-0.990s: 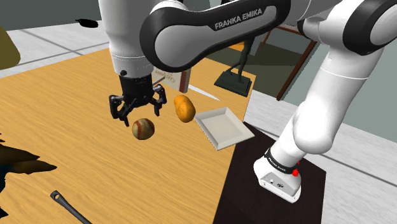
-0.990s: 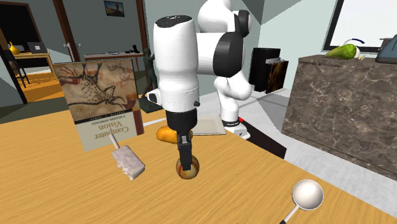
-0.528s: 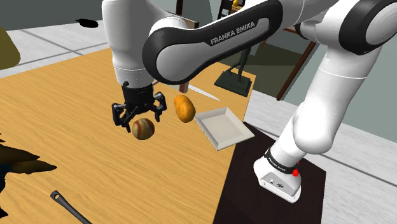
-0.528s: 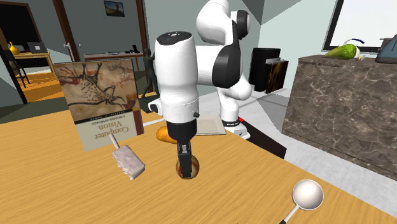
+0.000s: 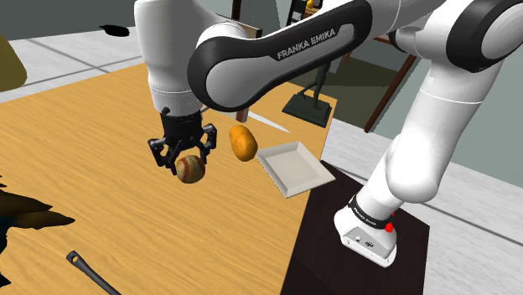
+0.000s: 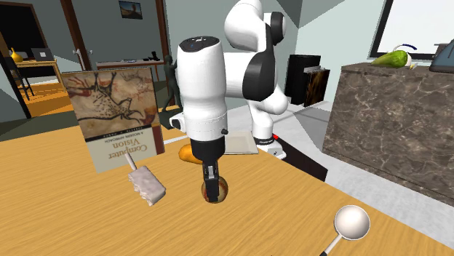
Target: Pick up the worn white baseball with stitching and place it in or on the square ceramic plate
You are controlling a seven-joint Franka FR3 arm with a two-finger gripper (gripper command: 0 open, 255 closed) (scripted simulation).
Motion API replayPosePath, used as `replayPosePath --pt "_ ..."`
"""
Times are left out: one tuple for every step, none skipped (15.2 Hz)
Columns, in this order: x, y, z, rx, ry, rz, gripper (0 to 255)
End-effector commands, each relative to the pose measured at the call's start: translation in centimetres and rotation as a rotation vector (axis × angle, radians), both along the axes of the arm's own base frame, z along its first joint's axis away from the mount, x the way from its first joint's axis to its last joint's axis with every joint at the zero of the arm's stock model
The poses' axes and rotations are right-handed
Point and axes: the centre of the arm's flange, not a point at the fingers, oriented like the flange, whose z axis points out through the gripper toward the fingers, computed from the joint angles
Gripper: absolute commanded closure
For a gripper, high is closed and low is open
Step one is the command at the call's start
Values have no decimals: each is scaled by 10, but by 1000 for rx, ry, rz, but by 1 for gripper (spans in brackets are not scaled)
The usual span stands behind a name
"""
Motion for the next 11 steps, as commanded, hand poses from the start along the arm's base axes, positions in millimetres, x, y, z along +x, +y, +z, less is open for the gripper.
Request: replayPosePath --pt "0 0 0 0 1 0 255" --pt "0 0 0 0 1 0 255" --pt "0 0 0 0 1 0 255" --pt "0 0 0 0 1 0 255" --pt "0 0 0 0 1 0 255" --pt "0 0 0 0 1 0 255" --pt "0 0 0 0 1 0 255" --pt "0 0 5 0 1 0 255" --pt "0 0 10 0 1 0 255" --pt "0 0 15 0 1 0 255" --pt "0 0 21 0 1 0 255"
